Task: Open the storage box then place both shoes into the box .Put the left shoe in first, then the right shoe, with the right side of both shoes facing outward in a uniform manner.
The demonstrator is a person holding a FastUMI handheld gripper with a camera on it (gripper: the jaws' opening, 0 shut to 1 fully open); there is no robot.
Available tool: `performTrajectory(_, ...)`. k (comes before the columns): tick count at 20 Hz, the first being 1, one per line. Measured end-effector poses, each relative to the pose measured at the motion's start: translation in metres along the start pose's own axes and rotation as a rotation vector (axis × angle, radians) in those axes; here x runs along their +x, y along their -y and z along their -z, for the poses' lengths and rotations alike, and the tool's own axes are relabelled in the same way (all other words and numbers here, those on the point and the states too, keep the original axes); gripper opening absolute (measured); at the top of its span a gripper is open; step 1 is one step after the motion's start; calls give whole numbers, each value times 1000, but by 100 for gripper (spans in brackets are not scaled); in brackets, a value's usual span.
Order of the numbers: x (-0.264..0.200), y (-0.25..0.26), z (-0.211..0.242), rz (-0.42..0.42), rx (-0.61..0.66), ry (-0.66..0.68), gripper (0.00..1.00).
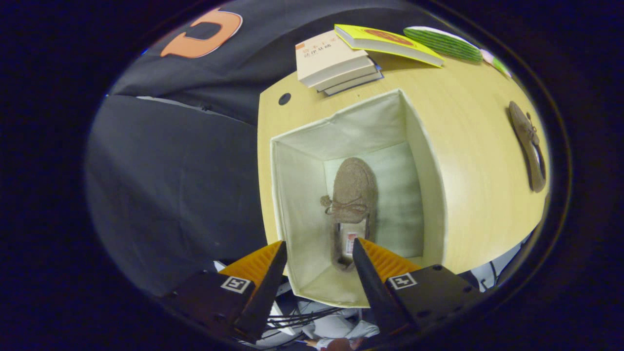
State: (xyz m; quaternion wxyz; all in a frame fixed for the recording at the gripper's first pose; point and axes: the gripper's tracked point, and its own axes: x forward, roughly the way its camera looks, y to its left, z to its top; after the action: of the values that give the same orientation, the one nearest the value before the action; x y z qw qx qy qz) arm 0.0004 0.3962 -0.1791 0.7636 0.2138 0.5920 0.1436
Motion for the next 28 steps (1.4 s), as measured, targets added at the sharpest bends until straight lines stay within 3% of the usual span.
performTrajectory(1,-6,2,-3,12,-25,17,92)
performTrajectory(3,-20,7,-10,31,-70,49,99)
performTrajectory(13,-126,53,-36,13,-118,179,99)
performTrajectory(21,-205,182,-62,120,-109,233,99)
performTrajectory(24,-226,244,-77,196,-73,262,99)
performTrajectory(28,-233,319,-81,298,-125,225,99)
